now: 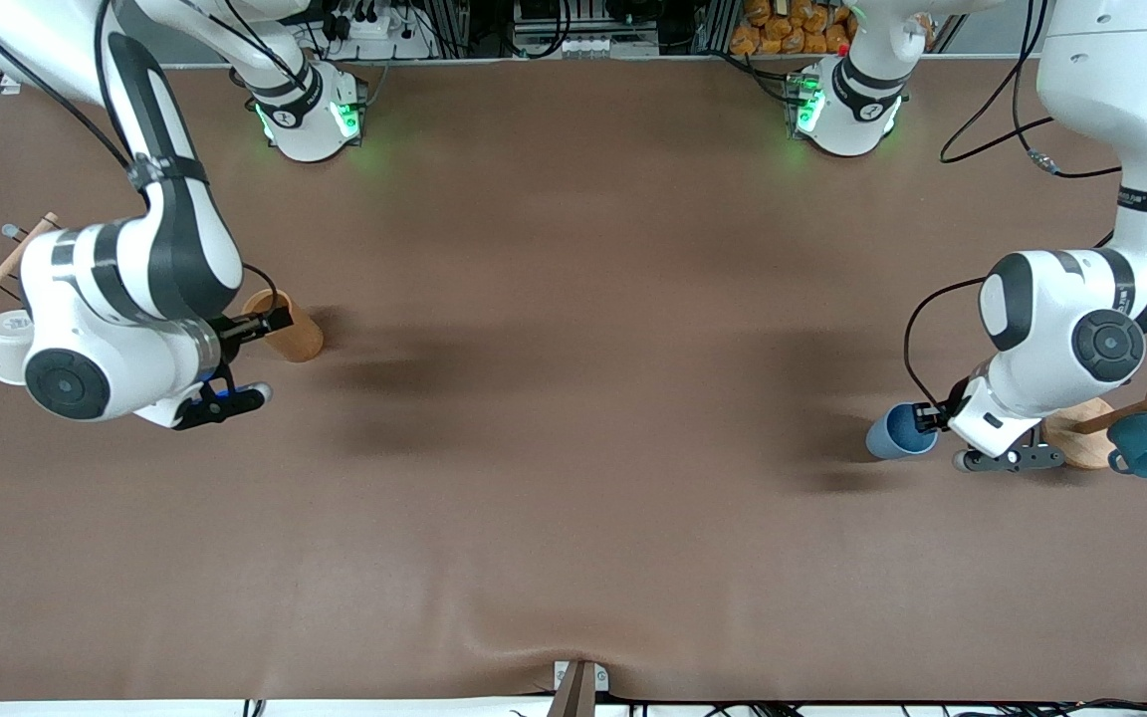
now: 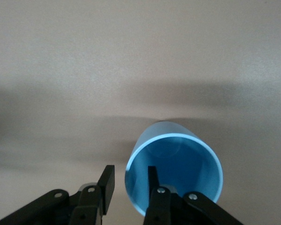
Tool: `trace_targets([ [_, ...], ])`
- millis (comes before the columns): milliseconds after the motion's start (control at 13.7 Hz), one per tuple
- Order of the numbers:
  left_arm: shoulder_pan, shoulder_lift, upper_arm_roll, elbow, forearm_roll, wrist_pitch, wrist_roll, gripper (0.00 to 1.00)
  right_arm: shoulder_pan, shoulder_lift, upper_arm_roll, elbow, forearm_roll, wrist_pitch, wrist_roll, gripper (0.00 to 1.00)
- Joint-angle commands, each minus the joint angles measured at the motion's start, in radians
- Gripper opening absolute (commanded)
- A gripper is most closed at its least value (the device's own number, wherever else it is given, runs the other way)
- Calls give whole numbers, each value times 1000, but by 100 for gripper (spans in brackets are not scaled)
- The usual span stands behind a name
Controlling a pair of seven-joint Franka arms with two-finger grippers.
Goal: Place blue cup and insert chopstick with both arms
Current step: 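Grasp the blue cup with the left gripper while the right gripper grasps chopstick, then carry the blue cup with the left gripper toward the table middle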
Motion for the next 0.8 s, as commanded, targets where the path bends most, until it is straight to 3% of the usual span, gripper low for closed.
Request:
trace_targets([
  [0, -2, 13, -2, 0, 10, 24, 8, 0, 8, 33, -1, 11, -17, 11, 88, 100],
  [219, -8, -8, -69, 9, 8, 13, -12, 0, 7, 55, 0, 11, -51, 11, 78, 100],
  [438, -25, -20, -222, 47, 10, 5, -77, 0, 28, 55, 0, 10, -71, -1, 47, 100],
  [730, -253, 9, -248, 143, 20, -24, -283, 0, 30, 53, 0, 11, -71, -18, 59, 54],
])
